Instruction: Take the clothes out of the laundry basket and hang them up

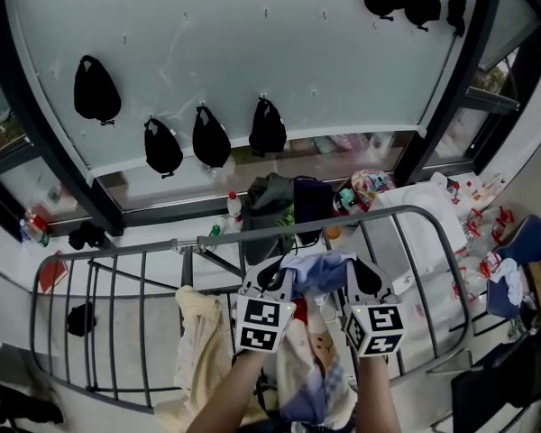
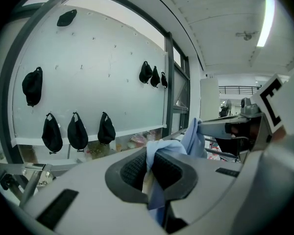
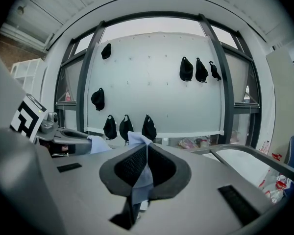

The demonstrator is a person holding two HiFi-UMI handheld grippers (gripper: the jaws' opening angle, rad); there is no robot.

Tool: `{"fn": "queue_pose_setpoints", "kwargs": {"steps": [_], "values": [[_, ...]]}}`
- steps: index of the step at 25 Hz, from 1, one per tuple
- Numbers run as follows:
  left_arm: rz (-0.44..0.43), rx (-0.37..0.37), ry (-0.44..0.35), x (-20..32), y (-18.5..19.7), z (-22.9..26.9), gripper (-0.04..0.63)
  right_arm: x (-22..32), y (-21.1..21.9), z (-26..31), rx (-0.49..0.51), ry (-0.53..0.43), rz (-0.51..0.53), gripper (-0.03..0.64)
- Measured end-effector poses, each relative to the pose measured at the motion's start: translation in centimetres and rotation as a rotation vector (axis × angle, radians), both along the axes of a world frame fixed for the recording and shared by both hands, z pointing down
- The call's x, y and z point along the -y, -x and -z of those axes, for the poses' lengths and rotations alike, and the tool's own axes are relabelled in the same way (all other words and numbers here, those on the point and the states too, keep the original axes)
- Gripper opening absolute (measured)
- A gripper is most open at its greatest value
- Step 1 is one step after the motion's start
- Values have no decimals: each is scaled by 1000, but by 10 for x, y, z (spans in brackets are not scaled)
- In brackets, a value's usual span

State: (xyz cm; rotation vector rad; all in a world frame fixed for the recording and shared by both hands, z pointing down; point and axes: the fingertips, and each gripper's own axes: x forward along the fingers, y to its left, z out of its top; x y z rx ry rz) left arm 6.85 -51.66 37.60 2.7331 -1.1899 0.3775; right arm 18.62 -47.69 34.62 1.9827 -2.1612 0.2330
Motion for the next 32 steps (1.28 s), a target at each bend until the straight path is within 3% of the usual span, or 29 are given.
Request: {"fn": "queue_pose_setpoints", "kwargs": {"steps": [9, 13, 19, 32], "values": [[-2, -3, 39, -3, 1, -8, 43, 0, -3, -7, -5, 32, -21, 23], [-6, -18, 57, -4, 3, -8, 178, -1, -2, -6, 1, 42, -29, 90], [-11, -25, 60, -9, 3, -3, 234, -4, -1, -3, 17, 46, -37, 150], [4, -53, 27, -26, 8, 17, 244, -35, -21, -2, 35, 81, -123, 184]]}}
